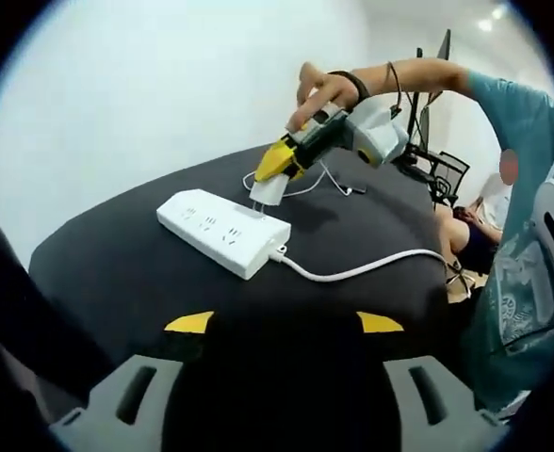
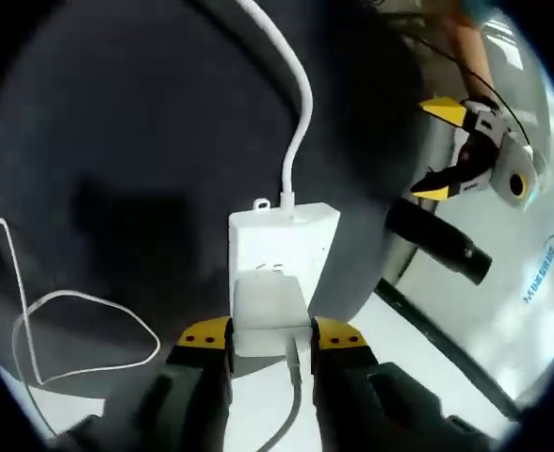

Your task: Connect the charging cable to the phone, plug the charger into the socket, and turn on the power strip switch to charge the phone.

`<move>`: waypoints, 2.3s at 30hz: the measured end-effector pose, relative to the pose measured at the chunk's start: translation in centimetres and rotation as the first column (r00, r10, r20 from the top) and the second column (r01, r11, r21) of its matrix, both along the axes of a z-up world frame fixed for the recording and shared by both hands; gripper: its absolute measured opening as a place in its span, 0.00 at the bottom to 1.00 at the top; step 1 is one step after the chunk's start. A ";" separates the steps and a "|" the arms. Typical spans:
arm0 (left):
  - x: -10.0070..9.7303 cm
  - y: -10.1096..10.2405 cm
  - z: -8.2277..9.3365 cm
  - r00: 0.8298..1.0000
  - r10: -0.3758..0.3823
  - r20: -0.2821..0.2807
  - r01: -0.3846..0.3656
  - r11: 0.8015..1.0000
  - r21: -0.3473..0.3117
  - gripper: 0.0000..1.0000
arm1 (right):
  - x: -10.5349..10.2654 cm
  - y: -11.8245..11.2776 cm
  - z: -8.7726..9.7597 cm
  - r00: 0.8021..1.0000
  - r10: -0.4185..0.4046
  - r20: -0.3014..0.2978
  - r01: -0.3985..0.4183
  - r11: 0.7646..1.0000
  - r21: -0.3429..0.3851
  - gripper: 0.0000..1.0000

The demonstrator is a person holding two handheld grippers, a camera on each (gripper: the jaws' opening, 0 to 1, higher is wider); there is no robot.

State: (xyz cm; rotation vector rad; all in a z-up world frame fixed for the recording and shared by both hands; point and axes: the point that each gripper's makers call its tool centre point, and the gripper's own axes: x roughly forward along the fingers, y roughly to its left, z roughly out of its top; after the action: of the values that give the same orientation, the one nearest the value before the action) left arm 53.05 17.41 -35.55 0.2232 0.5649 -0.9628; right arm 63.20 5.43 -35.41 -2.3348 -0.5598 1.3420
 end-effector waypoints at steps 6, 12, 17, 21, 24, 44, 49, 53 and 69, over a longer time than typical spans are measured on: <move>0.6 0.2 0.1 1.000 -0.004 -0.006 0.004 1.000 -0.003 0.53 | 0.1 0.2 -0.5 1.000 0.012 -0.010 -0.012 1.000 -0.010 0.29; 0.5 0.0 0.0 1.000 -0.004 -0.004 0.004 1.000 0.000 0.53 | 0.4 0.0 -0.8 1.000 0.018 -0.003 -0.018 1.000 -0.023 0.29; 0.8 0.4 -0.1 1.000 -0.003 -0.005 0.003 1.000 -0.001 0.53 | 0.6 0.1 -0.8 1.000 0.021 -0.001 -0.021 1.000 -0.021 0.29; 0.8 0.3 -0.2 1.000 0.000 -0.006 0.000 1.000 -0.001 0.52 | 0.7 0.2 -0.8 1.000 0.025 0.004 -0.025 0.999 -0.026 0.29; 0.6 0.0 -0.3 1.000 0.000 -0.008 0.000 1.000 -0.002 0.52 | 0.6 0.1 -0.9 1.000 0.026 0.003 -0.026 0.999 -0.028 0.29; 0.6 0.2 -0.2 1.000 -0.006 -0.006 0.006 1.000 -0.001 0.51 | 0.0 0.2 -0.9 1.000 0.017 -0.001 -0.017 0.995 -0.098 0.29; 0.6 0.3 -0.3 1.000 -0.005 -0.007 0.005 1.000 -0.003 0.50 | -0.1 0.1 -1.6 0.989 -0.114 -0.098 0.105 0.990 -0.091 0.30; 0.4 0.3 -0.2 1.000 -0.006 -0.005 0.006 1.000 -0.003 0.50 | 0.7 0.3 -1.9 0.994 -0.091 -0.053 0.085 0.990 -0.116 0.30; -0.3 0.2 0.2 1.000 -0.010 0.012 0.010 1.000 0.002 0.48 | 2.1 -0.8 0.9 0.980 -0.200 -0.010 0.199 0.978 -0.058 0.31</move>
State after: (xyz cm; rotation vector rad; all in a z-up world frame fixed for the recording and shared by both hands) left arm 52.74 17.62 -35.37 0.2337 0.5538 -0.9695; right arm 65.34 4.66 -34.53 -2.3512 -0.2761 1.2970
